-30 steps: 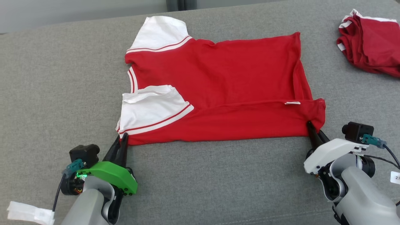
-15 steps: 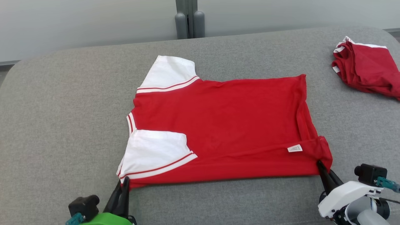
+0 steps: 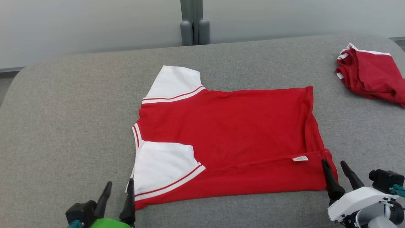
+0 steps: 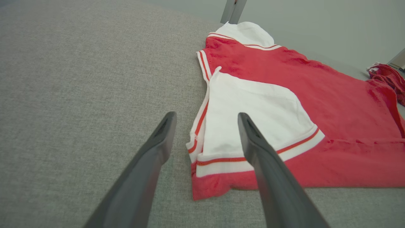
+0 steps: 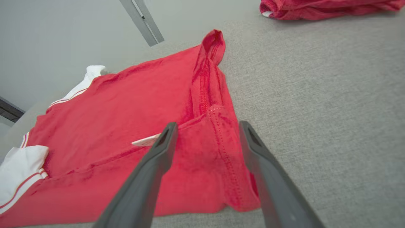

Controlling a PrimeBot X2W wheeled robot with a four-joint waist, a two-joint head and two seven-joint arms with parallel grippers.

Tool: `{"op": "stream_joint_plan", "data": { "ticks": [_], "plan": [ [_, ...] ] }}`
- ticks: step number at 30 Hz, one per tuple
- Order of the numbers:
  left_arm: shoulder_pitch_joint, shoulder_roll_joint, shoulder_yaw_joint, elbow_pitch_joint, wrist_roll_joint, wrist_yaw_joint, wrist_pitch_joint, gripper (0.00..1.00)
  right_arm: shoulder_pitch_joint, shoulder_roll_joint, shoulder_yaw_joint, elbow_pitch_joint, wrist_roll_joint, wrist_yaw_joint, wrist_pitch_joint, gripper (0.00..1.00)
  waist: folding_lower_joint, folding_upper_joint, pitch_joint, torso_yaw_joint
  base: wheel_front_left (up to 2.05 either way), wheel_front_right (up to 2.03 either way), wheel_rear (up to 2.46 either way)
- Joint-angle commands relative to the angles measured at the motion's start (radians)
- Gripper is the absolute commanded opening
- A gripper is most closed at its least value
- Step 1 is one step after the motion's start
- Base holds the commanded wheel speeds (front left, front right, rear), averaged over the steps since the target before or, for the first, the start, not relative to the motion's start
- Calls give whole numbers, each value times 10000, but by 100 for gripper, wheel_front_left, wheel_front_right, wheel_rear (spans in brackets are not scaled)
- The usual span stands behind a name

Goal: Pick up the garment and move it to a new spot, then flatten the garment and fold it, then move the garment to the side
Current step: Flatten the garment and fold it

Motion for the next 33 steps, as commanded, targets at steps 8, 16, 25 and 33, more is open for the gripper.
{"op": "stream_joint_plan", "data": {
  "ticks": [8,16,25,33],
  "plan": [
    [-531,243,825,-1091,868,237,-40,100,178,384,-889,-1399,-1964,0,-471,100,0,0,-275,-155,0,0,0],
    [-1100,350,1171,-1590,1451,303,-39,100,376,1063,-1599,-2782,-3353,0,-541,100,0,0,-451,-218,0,0,0],
    [-1123,459,1343,-1482,1788,222,-39,100,829,1489,-1863,-3668,-4350,0,-551,100,0,0,-555,-320,0,0,0],
    [-763,687,1462,-1173,1751,126,-39,100,1140,1515,-1962,-3769,-4572,0,-551,100,0,0,-566,-340,0,0,0]
  ]
}}
